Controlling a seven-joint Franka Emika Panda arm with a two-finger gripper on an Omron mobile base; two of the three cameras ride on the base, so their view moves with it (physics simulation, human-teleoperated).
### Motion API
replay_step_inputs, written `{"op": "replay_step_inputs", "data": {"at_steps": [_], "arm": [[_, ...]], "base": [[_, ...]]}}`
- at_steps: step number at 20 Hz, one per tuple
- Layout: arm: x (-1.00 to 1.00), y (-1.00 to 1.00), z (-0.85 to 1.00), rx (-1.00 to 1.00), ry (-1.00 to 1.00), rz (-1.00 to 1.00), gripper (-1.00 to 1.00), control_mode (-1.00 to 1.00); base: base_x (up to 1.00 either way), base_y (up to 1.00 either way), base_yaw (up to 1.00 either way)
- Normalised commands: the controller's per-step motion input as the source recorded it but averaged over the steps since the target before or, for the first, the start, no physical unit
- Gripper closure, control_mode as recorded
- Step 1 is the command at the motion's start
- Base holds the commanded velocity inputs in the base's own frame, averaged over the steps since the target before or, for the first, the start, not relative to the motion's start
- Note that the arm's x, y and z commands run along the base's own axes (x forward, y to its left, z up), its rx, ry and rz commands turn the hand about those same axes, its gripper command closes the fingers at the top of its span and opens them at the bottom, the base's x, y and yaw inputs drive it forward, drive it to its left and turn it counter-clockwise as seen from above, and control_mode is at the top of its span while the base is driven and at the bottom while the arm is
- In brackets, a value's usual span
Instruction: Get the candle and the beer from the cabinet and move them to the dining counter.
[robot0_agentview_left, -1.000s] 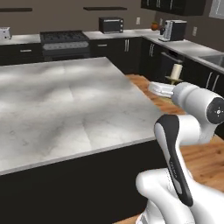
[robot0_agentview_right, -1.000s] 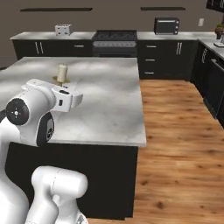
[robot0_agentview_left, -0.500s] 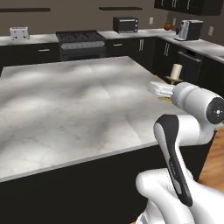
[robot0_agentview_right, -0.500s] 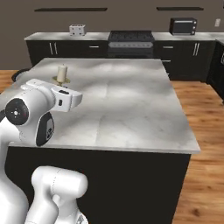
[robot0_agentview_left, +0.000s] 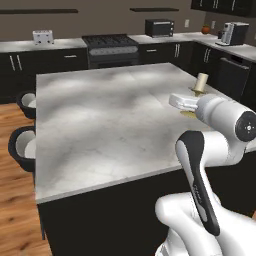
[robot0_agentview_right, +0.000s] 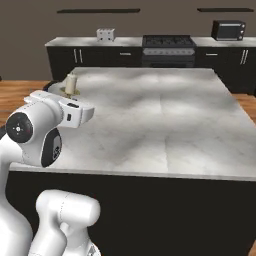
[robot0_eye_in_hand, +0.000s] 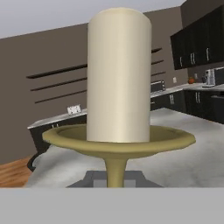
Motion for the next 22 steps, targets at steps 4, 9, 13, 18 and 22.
{"op": "replay_step_inputs", "data": {"at_steps": [4, 9, 13, 18, 22], "arm": [[0.00, 0.00, 0.00, 0.00, 0.00, 0.00, 1.00, 1.00], [0.00, 0.00, 0.00, 0.00, 0.00, 0.00, 1.00, 1.00], [0.00, 0.00, 0.00, 0.00, 0.00, 0.00, 1.00, 1.00], [0.00, 0.00, 0.00, 0.00, 0.00, 0.00, 1.00, 1.00], [0.00, 0.00, 0.00, 0.00, 0.00, 0.00, 1.00, 1.00]], "base": [[0.11, 0.94, 0.00], [0.11, 0.94, 0.00], [0.12, 0.94, 0.00], [0.13, 0.94, 0.00], [0.15, 0.93, 0.00]]}}
